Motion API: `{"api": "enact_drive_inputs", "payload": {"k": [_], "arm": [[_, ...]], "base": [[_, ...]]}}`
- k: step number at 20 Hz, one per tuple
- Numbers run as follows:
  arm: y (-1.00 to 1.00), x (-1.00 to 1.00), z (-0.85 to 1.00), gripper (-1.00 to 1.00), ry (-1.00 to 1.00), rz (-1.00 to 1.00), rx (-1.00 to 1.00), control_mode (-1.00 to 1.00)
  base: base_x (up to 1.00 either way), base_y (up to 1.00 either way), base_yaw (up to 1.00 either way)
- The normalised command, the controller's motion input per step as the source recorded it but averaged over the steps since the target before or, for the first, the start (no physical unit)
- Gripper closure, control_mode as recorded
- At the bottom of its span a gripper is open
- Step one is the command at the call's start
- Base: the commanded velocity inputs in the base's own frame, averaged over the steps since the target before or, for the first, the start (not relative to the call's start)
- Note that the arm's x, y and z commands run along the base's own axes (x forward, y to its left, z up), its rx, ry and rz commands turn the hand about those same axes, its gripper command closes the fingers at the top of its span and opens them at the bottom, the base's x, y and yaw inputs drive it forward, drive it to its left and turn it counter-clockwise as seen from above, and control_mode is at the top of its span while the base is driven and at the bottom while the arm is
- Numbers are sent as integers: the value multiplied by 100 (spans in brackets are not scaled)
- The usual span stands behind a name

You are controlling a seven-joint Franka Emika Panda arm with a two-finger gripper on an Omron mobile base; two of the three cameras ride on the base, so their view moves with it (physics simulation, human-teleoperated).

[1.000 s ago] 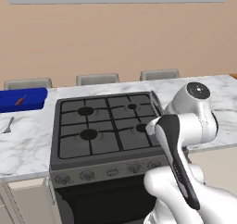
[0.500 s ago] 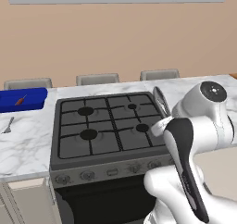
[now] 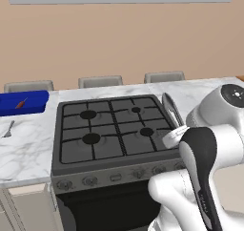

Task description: Take the tongs from the drawer on the right and place them on the dining counter next to the tray containing the hot dog.

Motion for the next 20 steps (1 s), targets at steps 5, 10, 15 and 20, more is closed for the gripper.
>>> {"api": "enact_drive_inputs", "payload": {"k": [5,10,15,20], "arm": [[0,-5,-1,100,-2,0,0,100],[0,0,0,100,0,0,0,100],[0,0,0,100,0,0,0,100],[0,0,0,100,0,0,0,100]], "base": [[-29,3,0],[-67,40,0],[-69,67,-2],[-44,94,0]]}}
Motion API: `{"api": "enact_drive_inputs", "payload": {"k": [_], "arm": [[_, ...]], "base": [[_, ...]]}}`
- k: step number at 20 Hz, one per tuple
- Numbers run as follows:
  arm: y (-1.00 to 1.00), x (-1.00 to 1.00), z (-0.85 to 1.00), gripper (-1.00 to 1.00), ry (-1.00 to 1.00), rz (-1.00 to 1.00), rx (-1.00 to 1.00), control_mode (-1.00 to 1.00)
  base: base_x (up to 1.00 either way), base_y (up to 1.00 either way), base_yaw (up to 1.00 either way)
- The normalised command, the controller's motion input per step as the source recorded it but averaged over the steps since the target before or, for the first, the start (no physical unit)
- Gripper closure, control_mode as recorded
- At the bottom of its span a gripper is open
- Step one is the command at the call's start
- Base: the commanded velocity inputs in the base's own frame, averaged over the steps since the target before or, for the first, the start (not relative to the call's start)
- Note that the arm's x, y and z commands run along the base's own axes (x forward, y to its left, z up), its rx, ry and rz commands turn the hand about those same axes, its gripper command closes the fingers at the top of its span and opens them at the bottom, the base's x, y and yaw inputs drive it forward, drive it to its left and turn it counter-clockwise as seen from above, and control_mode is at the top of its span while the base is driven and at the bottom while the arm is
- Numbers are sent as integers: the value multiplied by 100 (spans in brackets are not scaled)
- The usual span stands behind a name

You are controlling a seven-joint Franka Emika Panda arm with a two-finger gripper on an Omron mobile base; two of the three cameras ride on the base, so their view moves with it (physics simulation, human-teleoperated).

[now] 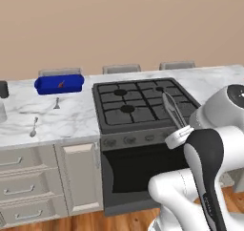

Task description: Take the tongs from the drawer on the right and place them on the dining counter next to the tray containing the hot dog.

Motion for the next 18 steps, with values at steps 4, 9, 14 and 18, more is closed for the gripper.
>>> {"api": "enact_drive_inputs", "payload": {"k": [4,9,14,18], "arm": [[0,0,0,100,0,0,0,100],[0,0,0,100,0,0,0,100],[0,0,0,100,0,0,0,100],[0,0,0,100,0,0,0,100]], "base": [[-38,100,0],[-23,100,0],[-18,100,0],[-9,100,0]]}}
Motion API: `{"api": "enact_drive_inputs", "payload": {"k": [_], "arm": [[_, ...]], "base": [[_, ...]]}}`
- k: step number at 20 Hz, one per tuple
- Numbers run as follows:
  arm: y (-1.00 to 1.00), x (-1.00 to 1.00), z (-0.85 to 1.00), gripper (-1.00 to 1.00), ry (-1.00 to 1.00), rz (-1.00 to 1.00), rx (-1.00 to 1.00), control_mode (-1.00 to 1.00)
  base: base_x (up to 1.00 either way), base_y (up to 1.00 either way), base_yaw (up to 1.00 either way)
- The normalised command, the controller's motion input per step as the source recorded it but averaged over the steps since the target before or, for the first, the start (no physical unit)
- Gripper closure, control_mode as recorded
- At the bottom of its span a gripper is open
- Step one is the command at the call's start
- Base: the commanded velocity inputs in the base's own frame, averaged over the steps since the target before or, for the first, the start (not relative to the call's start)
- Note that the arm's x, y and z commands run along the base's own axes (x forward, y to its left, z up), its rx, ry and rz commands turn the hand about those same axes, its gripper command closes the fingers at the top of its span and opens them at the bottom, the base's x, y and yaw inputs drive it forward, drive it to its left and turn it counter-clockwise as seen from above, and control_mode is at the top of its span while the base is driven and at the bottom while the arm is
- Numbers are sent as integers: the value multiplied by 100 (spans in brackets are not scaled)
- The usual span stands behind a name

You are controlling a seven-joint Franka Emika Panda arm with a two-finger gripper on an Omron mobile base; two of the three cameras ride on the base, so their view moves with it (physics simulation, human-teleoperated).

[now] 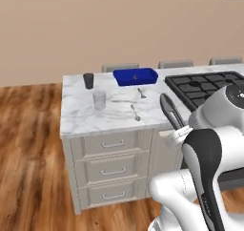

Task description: Take the tongs from the drawer on the right and place them on the dining counter next to the tray containing the hot dog.

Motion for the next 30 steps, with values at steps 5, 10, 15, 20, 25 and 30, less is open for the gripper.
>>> {"api": "enact_drive_inputs", "payload": {"k": [5,10,15,20,25,30], "arm": [[0,0,0,100,0,0,0,100],[0,0,0,100,0,0,0,100],[0,0,0,100,0,0,0,100],[0,0,0,100,0,0,0,100],[0,0,0,100,0,0,0,100],[0,0,0,100,0,0,0,100]], "base": [[0,100,0],[0,100,-7],[1,100,-11],[21,100,-10],[54,100,-11],[82,100,-17]]}}
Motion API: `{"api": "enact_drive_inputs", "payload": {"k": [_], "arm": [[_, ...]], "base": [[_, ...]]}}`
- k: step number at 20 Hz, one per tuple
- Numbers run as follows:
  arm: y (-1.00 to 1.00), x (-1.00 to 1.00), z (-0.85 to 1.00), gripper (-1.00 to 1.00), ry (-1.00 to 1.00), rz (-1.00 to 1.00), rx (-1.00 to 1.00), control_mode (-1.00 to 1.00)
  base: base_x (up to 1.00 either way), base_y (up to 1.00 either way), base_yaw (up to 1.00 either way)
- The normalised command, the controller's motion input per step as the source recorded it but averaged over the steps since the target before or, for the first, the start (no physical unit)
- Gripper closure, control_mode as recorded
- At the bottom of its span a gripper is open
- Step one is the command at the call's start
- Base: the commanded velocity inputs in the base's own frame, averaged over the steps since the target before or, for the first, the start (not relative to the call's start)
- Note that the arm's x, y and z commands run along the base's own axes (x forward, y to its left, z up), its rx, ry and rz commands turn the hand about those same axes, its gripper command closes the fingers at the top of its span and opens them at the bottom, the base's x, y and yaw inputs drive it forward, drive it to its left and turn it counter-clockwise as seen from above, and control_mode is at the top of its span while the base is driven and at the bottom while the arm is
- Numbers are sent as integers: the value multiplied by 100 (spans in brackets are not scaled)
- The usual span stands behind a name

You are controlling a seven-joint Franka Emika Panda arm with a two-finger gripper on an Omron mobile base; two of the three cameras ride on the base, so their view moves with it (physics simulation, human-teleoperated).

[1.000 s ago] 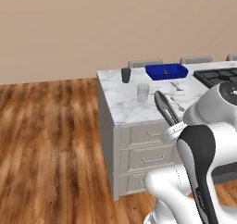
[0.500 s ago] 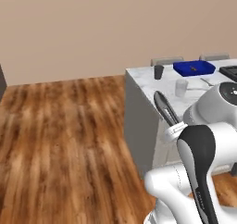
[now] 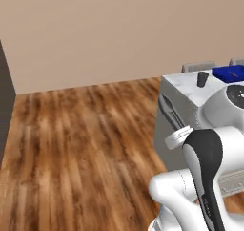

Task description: Take the tongs from the drawer on the right and place them on the dining counter next to the tray containing the hot dog.

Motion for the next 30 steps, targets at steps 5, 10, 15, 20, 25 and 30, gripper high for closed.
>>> {"api": "enact_drive_inputs", "payload": {"k": [5,10,15,20,25,30], "arm": [[0,0,0,100,0,0,0,100],[0,0,0,100,0,0,0,100],[0,0,0,100,0,0,0,100],[0,0,0,100,0,0,0,100],[0,0,0,100,0,0,0,100],[0,0,0,100,0,0,0,100]], "base": [[100,98,-25],[100,91,-34],[100,85,-38],[100,93,-45],[94,94,-56],[68,82,-64]]}}
